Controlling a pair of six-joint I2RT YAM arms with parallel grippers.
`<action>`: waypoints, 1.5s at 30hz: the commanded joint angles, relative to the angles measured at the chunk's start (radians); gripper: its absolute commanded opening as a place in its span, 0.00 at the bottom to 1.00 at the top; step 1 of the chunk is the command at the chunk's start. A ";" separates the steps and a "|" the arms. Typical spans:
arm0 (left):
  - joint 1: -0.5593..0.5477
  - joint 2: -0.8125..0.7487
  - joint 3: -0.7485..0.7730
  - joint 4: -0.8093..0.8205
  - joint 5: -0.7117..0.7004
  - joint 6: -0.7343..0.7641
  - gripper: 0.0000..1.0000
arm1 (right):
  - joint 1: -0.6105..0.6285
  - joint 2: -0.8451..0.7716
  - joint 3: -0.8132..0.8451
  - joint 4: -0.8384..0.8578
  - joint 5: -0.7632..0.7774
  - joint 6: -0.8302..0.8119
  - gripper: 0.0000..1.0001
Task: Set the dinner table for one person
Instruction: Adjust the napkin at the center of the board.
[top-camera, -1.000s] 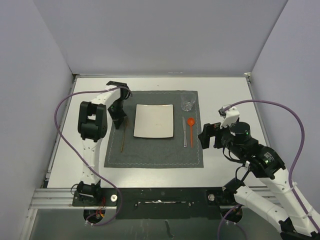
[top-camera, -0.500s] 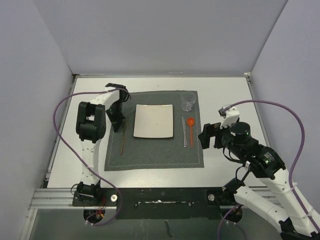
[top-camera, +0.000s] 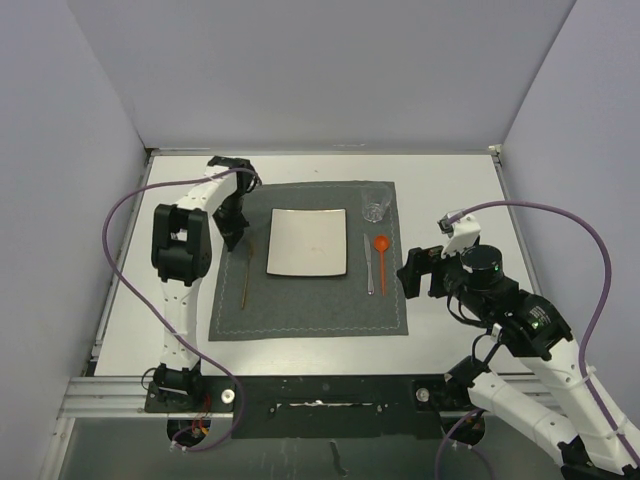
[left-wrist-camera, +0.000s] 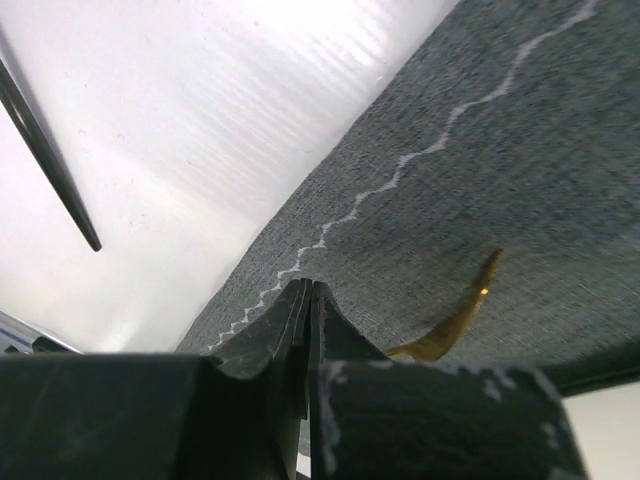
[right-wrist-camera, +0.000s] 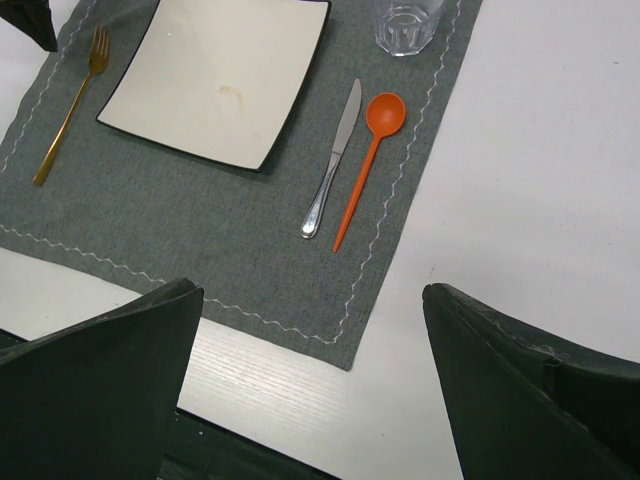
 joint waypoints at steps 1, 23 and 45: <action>0.000 -0.076 0.088 -0.011 -0.008 0.026 0.00 | 0.003 -0.008 0.025 0.020 0.005 -0.002 0.98; 0.006 0.254 0.474 -0.046 0.069 0.090 0.00 | 0.003 0.030 0.035 -0.001 0.047 0.000 0.98; 0.031 0.286 0.532 -0.025 0.088 0.118 0.00 | 0.003 0.033 0.045 -0.007 0.057 -0.006 0.98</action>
